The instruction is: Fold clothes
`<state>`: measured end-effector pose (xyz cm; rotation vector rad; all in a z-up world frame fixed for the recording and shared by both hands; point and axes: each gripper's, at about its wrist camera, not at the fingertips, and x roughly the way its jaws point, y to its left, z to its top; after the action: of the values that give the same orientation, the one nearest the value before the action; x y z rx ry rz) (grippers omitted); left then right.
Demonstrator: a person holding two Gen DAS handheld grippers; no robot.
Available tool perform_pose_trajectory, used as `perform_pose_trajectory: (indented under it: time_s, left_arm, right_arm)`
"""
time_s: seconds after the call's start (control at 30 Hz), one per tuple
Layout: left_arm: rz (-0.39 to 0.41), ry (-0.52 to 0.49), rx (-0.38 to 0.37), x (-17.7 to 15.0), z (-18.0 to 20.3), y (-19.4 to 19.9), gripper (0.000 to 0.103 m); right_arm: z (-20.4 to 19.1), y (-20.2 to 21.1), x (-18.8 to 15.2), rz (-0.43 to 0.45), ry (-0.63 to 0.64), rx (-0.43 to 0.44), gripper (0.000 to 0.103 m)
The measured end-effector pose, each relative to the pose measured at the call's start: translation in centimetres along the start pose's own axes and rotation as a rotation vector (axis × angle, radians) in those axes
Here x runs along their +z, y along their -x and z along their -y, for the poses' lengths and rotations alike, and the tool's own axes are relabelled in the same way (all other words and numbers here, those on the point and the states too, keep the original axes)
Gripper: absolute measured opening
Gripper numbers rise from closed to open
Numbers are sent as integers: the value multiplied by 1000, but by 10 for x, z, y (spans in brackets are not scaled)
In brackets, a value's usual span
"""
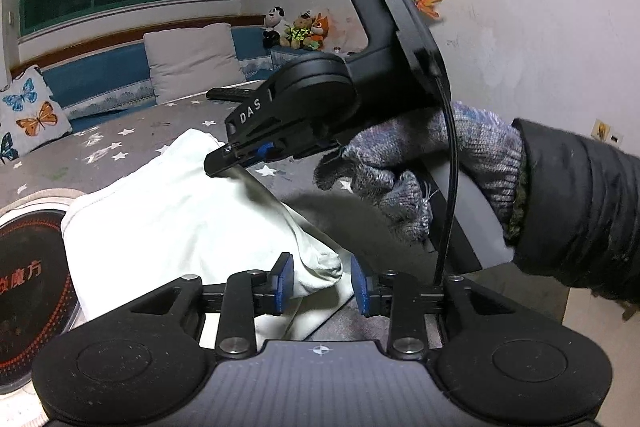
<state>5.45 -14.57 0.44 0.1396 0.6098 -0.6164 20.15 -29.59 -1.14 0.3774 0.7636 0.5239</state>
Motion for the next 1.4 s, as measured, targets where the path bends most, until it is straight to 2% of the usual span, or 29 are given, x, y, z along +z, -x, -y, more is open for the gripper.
perform_pose_trajectory:
  time_s: [0.1, 0.17, 0.23, 0.47, 0.67, 0.73, 0.83, 1.03, 1.13, 1.33, 1.4]
  left_arm:
    - [-1, -46, 26, 1, 5, -7, 33]
    - [-2, -61, 34, 2, 7, -11, 17]
    - [-3, -49, 25, 3, 5, -14, 10]
    - [84, -34, -7, 15, 8, 1, 8]
    - [32, -16, -55, 7, 8, -12, 13]
    - [25, -24, -71, 4, 9, -10, 29]
    - [30, -34, -62, 4, 6, -4, 31]
    - [47, -1, 8, -2, -15, 14, 31]
    - [26, 10, 56, -11, -28, 21, 31]
    - [-19, 35, 130, -36, -44, 37, 32]
    - [-23, 40, 142, -40, -46, 41, 36]
  right_arm:
    - [0, 0, 1, -3, 6, -1, 7]
    - [-1, 0, 1, -4, 9, -1, 7]
    - [-2, 0, 1, -2, 12, 0, 7]
    - [-10, 10, 8, 39, 43, 12, 6]
    - [-2, 8, 10, 27, 30, -26, 8]
    - [4, 6, 7, 20, 17, -58, 11]
    - [8, 14, 7, 20, 19, -71, 11]
    - [-2, 44, 7, 17, 97, -73, 11]
    - [-10, 60, -1, -6, 148, -62, 12]
    - [-21, 90, -33, -53, 211, -46, 15]
    - [-21, 98, -45, -66, 215, -46, 17]
